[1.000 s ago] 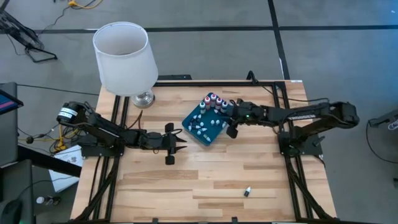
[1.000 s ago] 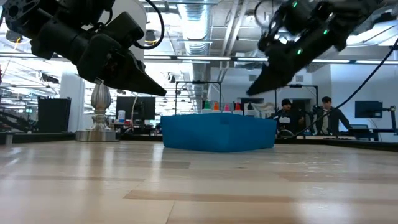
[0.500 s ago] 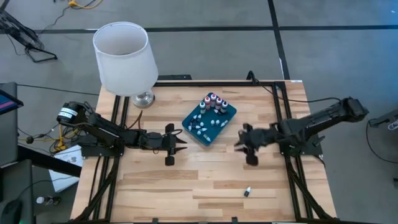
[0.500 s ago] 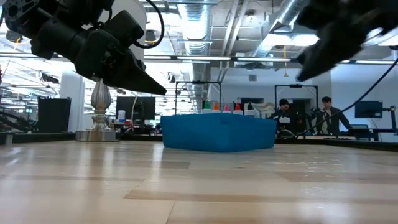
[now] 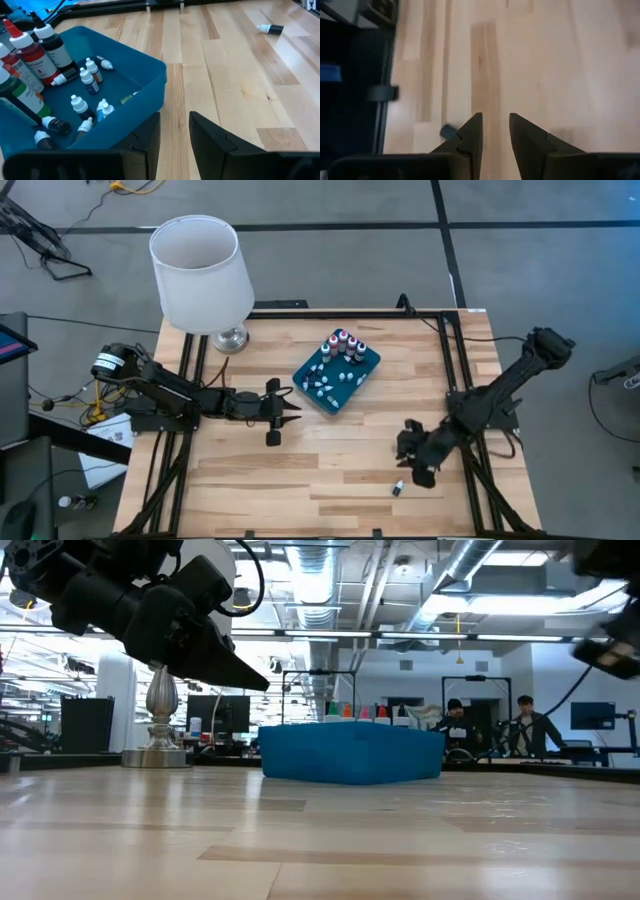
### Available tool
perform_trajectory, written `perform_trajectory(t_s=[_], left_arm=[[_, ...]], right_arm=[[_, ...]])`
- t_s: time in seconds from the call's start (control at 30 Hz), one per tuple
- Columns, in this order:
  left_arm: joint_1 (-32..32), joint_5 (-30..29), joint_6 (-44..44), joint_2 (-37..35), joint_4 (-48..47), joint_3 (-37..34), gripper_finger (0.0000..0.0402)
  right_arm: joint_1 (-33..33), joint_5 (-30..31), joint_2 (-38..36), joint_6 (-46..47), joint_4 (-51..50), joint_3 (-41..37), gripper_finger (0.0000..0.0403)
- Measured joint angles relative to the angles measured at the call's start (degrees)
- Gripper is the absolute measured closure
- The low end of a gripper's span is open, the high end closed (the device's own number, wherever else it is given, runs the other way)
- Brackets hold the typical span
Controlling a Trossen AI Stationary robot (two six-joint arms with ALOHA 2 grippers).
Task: Pick & Place food coloring
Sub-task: Put the small brown food coloring bottle into the blue container
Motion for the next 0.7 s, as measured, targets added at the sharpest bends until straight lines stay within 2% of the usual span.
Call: perform_trajectory(t_s=[0.17,0.43,0.7], left_arm=[[0.0,0.7,-0.1,0.0,2.0,0.0,0.0306],[0.0,3.1,-2.2,0.0,2.9,0.1,0.0306],[0.0,3.1,-3.2,0.0,3.2,0.1,0.0306]], right_arm=[[5.2,0.3,6.5,7.3,4.0,0.0,0.0315],[10.3,0.3,14.9,12.4,9.7,0.0,0.0315],[11.5,0.4,19.9,10.7,10.4,1.4,0.0315]])
